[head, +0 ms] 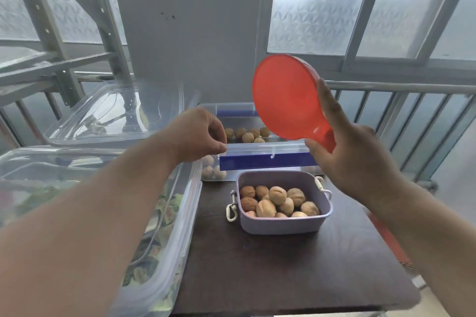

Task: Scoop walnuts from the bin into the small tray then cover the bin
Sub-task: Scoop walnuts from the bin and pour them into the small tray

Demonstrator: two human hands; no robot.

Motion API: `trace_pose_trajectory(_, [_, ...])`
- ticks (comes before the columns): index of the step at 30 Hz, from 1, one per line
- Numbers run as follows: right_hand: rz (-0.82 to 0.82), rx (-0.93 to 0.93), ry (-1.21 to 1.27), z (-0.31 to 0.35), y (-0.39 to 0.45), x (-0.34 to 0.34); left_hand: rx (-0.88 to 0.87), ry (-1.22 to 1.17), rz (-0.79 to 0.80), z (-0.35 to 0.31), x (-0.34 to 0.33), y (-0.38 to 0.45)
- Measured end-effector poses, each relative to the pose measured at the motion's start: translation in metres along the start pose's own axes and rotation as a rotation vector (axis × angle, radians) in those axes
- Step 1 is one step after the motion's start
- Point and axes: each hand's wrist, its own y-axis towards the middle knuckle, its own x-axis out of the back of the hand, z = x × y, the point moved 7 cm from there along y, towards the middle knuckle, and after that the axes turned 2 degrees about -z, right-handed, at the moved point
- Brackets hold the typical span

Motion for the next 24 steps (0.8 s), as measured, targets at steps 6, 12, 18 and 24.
trace_pose_trajectory(6, [0.264,-0.038,-0.315,-0.017,0.078,-0.050,0.002,0.011,0.033,-0.004,0.002,-0.004])
trace_pose_trajectory(12, [0.521,-0.089,-0.560,-0.039,0.113,-0.109,-0.023,0.024,0.002,-0.006,0.010,-0.008])
trace_pose_trajectory(18, [0.530,0.005,-0.503,-0.035,0.125,-0.136,0.027,0.045,0.006,-0.003,0.008,-0.006])
trace_pose_trajectory(24, [0.611,-0.021,-0.338,-0.032,0.128,-0.152,0.031,0.069,0.004,-0.003,0.007,-0.005])
